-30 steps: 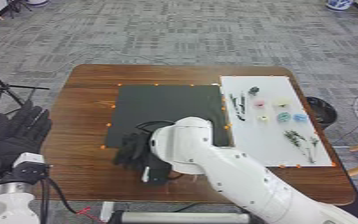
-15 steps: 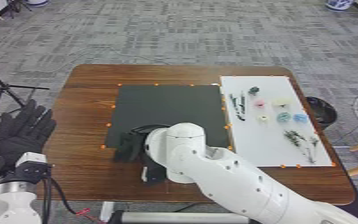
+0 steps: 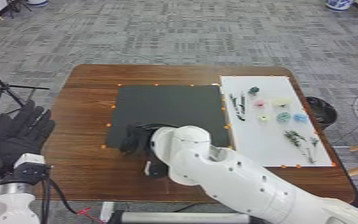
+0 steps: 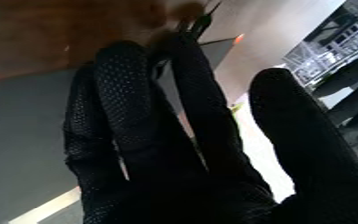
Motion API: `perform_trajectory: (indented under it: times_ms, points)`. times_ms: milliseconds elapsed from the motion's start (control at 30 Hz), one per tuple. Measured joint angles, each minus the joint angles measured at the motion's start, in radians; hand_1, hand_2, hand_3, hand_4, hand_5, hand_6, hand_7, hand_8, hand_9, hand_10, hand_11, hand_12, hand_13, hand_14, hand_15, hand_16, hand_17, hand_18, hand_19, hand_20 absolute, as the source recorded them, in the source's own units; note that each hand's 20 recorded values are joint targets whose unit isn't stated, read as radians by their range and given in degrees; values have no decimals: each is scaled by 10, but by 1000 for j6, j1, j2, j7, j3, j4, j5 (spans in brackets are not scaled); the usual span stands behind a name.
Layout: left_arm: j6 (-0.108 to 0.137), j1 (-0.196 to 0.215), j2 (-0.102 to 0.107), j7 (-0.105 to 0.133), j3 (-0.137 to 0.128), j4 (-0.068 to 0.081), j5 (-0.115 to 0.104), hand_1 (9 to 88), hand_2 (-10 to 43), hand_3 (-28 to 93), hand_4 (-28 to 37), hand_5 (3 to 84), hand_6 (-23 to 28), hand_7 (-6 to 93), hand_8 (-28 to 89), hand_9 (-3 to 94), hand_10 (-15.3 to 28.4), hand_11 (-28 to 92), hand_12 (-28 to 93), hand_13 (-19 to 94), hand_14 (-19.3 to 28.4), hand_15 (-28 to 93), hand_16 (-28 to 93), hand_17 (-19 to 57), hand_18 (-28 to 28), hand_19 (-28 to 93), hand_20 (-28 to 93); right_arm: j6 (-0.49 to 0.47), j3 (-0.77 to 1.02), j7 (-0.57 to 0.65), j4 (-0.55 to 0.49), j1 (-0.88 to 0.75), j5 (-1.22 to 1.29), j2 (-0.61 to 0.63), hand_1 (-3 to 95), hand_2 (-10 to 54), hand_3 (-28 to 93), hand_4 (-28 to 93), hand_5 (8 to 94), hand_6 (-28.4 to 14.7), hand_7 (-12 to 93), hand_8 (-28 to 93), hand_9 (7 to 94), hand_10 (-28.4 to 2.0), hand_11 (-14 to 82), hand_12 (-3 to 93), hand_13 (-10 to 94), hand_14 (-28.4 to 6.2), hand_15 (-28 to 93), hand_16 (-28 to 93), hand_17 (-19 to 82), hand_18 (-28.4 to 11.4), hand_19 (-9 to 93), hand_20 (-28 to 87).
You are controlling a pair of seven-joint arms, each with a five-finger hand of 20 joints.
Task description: Arrange flowers
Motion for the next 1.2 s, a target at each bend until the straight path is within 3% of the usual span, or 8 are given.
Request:
perform_trajectory:
  times_ms: [167, 367, 567, 867, 933, 1067, 1200]
  points:
    - [-4, 3, -1, 1, -2, 0, 0, 222, 203, 695, -283, 397, 92, 68, -72, 293, 152, 175, 92, 211, 146, 202, -28, -83, 119, 289, 77, 59, 3, 4, 0, 11, 1, 14, 237, 145, 753, -163, 590, -89, 123, -97, 497, -204, 87, 142, 603, -150, 655, 248, 292, -243, 795, 288]
    - [-14, 2, -1, 1, -2, 1, 4, 223, 204, 700, -283, 397, 93, 68, -72, 293, 152, 172, 93, 210, 146, 199, -27, -83, 119, 286, 76, 88, 10, 3, -1, 17, 5, 21, 226, 141, 768, -167, 548, -76, 130, -84, 523, -205, 112, 157, 603, -147, 656, 246, 292, -244, 797, 286]
    - [-21, 2, -1, 2, -2, 1, 6, 225, 204, 698, -283, 398, 93, 68, -72, 293, 153, 174, 95, 209, 147, 197, -26, -83, 119, 286, 77, 87, 10, -6, -24, 18, 7, 36, 205, 112, 764, -182, 458, -2, 106, -102, 518, -205, 113, 169, 575, -152, 668, 252, 278, -242, 794, 285]
    - [-28, -12, 2, 0, 11, 11, 8, 226, 204, 698, -283, 398, 94, 68, -72, 292, 155, 172, 96, 208, 147, 192, -22, -83, 119, 282, 78, -118, 33, -18, -1, 17, 7, 8, 205, 132, 753, -186, 430, 19, 111, -115, 433, -210, 137, 194, 485, -176, 718, 251, 242, -241, 775, 295]
    - [-28, -14, 4, 0, 14, 11, 8, 226, 203, 698, -283, 398, 95, 68, -71, 292, 155, 172, 96, 208, 147, 191, -22, -83, 119, 281, 79, -118, 28, -23, 11, 17, 1, 0, 216, 138, 745, -185, 445, 6, 109, -118, 417, -210, 142, 197, 467, -179, 728, 242, 236, -240, 771, 297]
    - [-28, -17, 9, 0, 17, 11, 8, 226, 204, 698, -283, 399, 96, 68, -71, 292, 155, 171, 96, 208, 148, 191, -21, -83, 119, 280, 80, -116, 18, -37, 36, 21, -21, -19, 245, 142, 755, -194, 497, -97, 81, -119, 410, -200, 153, 184, 456, -178, 737, 219, 233, -236, 765, 301]
    - [-28, -18, 11, 0, 19, 11, 8, 227, 203, 697, -283, 399, 96, 68, -71, 292, 154, 171, 97, 208, 147, 190, -20, -83, 119, 280, 81, -118, 16, -48, 54, 24, -46, -32, 267, 115, 764, -198, 522, -130, 66, -113, 413, -209, 163, 185, 452, -176, 744, 213, 232, -232, 765, 306]
